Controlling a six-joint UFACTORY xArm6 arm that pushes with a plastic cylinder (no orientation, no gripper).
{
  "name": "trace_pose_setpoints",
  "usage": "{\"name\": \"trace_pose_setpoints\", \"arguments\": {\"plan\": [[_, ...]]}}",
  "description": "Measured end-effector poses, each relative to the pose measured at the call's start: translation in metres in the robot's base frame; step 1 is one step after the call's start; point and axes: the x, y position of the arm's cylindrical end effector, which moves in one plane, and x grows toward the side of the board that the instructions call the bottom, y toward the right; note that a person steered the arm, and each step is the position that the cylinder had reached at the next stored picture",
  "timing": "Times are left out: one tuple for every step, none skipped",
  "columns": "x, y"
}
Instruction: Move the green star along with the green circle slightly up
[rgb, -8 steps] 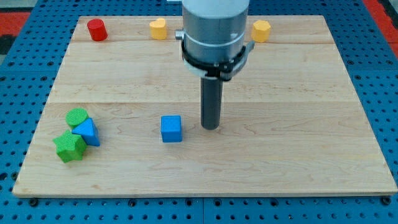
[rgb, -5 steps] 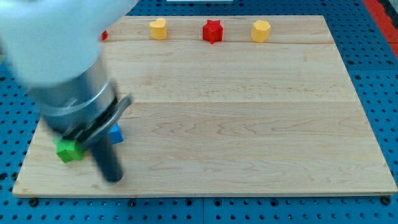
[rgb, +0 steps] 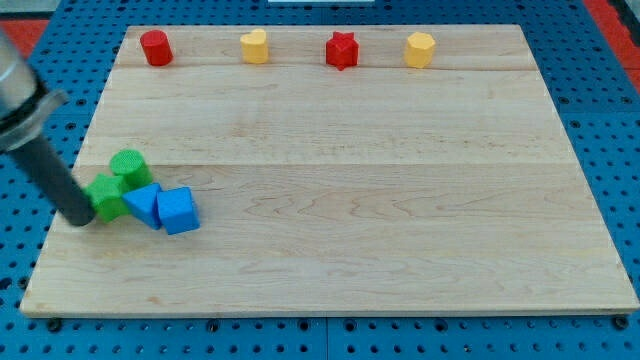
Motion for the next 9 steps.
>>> {"name": "trace_pose_setpoints", "arguments": {"plan": [[-0.037, 0.023], [-0.095, 0.024], [-0.116, 0.045], [-0.121, 0.012], [-0.121, -0.048], [-0.095, -0.062], [-0.073, -0.036], [-0.072, -0.031], [-0.068, -0.036]]}}
